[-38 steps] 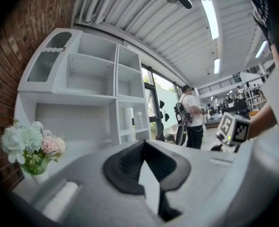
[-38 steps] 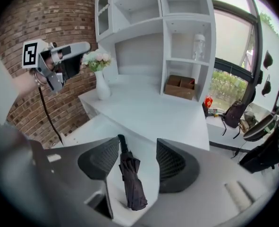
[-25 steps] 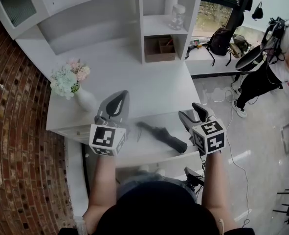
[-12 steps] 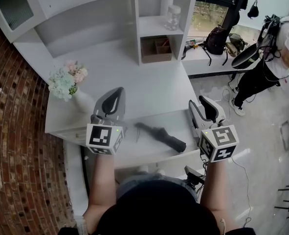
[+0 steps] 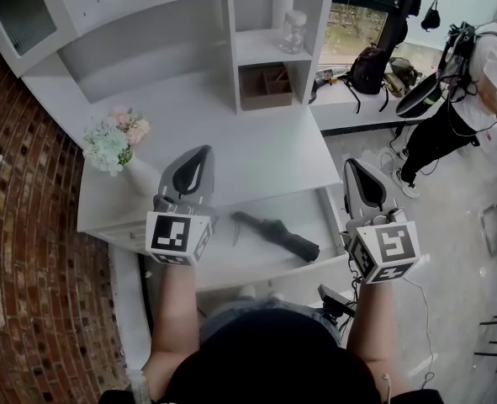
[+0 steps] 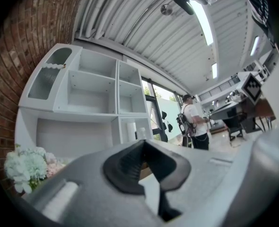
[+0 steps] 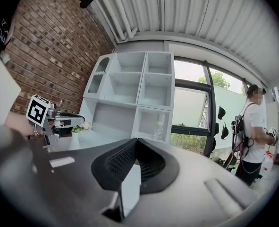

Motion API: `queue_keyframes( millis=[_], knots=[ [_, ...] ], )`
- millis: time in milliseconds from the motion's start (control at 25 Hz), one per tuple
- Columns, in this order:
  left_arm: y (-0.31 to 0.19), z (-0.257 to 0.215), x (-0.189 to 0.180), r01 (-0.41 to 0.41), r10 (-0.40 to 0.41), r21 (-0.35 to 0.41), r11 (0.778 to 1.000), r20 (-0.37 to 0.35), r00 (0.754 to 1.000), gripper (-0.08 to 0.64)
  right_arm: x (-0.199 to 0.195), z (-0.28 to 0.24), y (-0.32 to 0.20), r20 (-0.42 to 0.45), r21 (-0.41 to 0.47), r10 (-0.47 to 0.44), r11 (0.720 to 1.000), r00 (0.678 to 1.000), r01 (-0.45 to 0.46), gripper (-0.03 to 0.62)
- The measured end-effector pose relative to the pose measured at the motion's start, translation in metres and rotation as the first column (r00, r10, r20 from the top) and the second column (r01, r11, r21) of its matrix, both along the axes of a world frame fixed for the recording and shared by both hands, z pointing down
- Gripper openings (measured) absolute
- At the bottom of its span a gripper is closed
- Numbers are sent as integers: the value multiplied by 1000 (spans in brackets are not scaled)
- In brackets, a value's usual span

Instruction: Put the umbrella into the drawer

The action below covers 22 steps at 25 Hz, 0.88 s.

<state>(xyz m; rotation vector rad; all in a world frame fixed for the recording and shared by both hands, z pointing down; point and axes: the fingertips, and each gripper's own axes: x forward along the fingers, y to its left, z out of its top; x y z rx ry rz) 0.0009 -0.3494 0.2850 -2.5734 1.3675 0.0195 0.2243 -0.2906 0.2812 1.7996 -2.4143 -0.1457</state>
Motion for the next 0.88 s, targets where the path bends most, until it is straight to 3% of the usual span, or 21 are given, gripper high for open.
queue_keyframes(
  millis=[160, 880],
  knots=[
    [0, -5, 0, -5, 5, 14, 1000, 0, 1000, -5, 2, -10, 4, -9, 67, 21, 998, 1000, -20, 5],
    [-2, -14, 10, -32, 32, 33, 999, -6, 999, -5, 9, -10, 5, -17, 56, 52, 997, 999, -51, 5]
  ],
)
